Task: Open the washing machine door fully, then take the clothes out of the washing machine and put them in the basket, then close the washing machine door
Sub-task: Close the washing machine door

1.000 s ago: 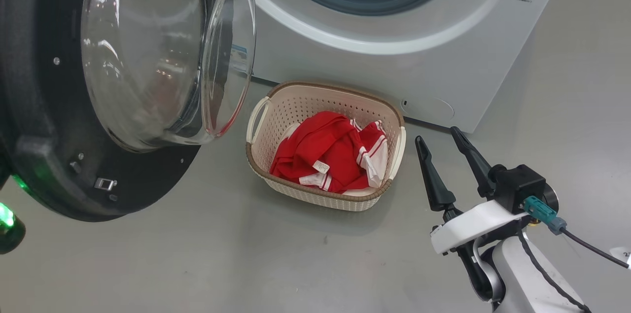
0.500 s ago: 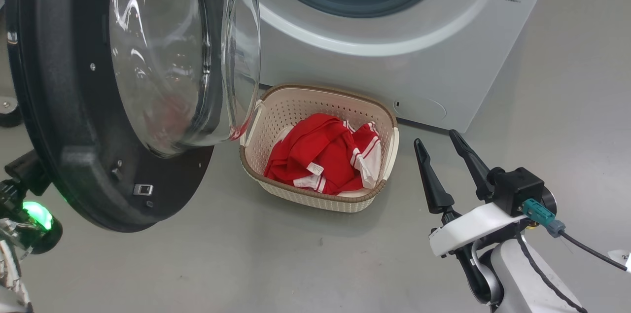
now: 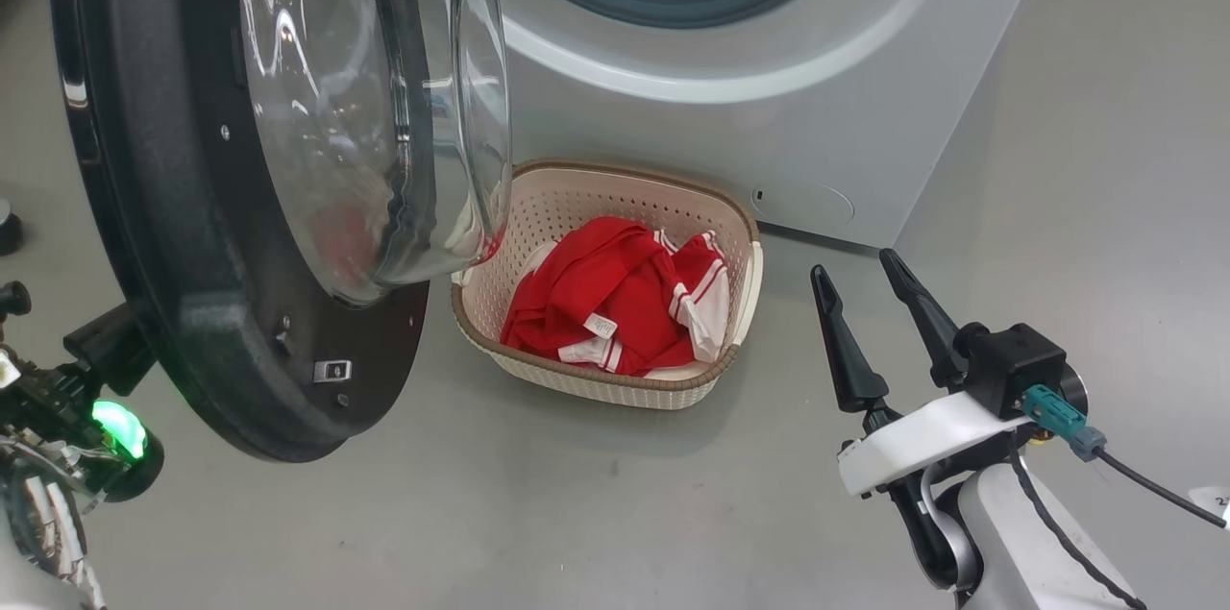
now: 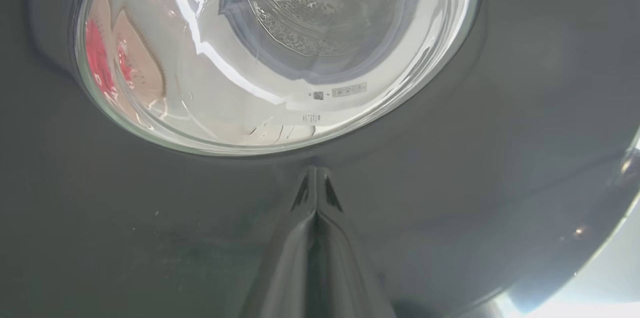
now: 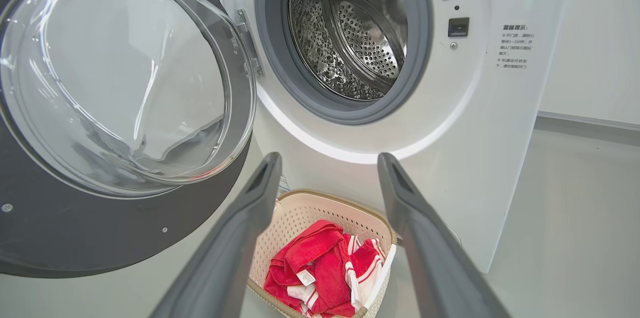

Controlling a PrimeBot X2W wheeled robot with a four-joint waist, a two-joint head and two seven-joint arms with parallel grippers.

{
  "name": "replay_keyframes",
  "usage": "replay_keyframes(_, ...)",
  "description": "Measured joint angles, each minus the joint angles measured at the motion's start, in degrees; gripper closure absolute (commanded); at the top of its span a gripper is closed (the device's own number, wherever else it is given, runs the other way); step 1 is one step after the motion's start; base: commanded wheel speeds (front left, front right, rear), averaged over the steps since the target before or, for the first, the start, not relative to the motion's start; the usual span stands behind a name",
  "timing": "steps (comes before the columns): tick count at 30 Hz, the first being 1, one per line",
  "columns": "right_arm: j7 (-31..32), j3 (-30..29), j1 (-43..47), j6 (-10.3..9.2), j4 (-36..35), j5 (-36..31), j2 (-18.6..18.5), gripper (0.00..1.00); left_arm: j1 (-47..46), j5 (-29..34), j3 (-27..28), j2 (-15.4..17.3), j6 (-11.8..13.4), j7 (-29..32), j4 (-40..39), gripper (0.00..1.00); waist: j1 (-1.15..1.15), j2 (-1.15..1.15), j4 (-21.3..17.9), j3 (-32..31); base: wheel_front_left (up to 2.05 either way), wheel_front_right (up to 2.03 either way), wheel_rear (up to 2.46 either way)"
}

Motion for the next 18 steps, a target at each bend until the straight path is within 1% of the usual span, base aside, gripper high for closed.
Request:
replay_keyframes(6, 0.0, 0.35, -0.01, 0.0, 0.01, 0.0, 0.24, 0.0, 2.03, -0.87, -0.12, -0.46, 0.11, 0.47, -2.47, 1.0, 0.0, 0.0, -1.2, 0.03, 0.0, 0.0, 0.0)
replay_keyframes(18, 0.0, 0.36, -0.02, 0.0, -0.01, 0.01, 0.49, 0.0, 4.92, -2.57, -1.51, -1.48, 2.02, 1.26, -6.98, 1.0, 0.0, 0.0, -4.03, -0.18, 0.0, 0.0, 0.0)
